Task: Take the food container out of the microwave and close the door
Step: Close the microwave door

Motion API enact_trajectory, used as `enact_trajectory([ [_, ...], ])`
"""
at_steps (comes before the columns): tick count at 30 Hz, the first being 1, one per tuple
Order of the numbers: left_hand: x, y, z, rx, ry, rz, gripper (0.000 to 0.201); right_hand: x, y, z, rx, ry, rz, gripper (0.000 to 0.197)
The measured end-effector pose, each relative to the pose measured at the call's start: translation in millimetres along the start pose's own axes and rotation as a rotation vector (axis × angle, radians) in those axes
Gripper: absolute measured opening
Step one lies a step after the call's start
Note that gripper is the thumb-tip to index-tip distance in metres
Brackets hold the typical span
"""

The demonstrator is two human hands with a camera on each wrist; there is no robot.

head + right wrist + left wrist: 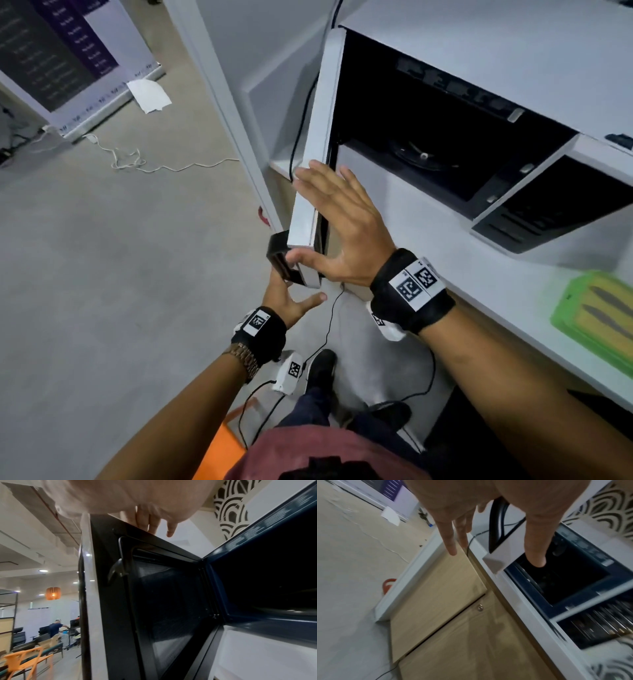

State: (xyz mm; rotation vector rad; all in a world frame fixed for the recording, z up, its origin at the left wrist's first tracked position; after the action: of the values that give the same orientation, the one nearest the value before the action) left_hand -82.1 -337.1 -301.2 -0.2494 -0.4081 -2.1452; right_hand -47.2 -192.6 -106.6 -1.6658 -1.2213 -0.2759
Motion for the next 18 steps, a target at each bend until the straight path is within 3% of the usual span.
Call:
enact_trajectory([
  [3, -23, 1, 18, -0.166, -0.09, -0.123, 0.094, 23, 18, 10, -0.06, -0.001, 0.019, 0.079],
  [5, -36, 3, 31, -0.205, -0.155, -0.133, 0.091, 39, 29, 18, -0.094, -0.012, 0.045, 0.072],
  [10, -75, -12, 83, -0.158, -0.093, -0.216, 0.034, 74, 45, 40, -0.133, 0.012, 0.113, 0.051],
  [13, -105, -27, 121, -0.185, 0.017, -0.304, 0.031, 91, 52, 52, -0.159, 0.065, 0.108, 0.046],
  [18, -153, -45, 156, -0.167, 0.11, -0.333, 0.012, 117, 60, 73, -0.209, 0.149, 0.134, 0.04],
])
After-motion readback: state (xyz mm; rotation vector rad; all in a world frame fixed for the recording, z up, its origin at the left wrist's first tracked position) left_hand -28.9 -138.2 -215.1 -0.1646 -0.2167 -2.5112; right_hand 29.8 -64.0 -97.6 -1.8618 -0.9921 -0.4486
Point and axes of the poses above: each hand's wrist, its own y-axis away from the middle knuckle, its own x-axis out of the back of the hand, z = x × y, the point moved 6 cm from there along -y, towards the middle knuckle, and after that the axes turned 1 degree about x, right-handed, at the moved point
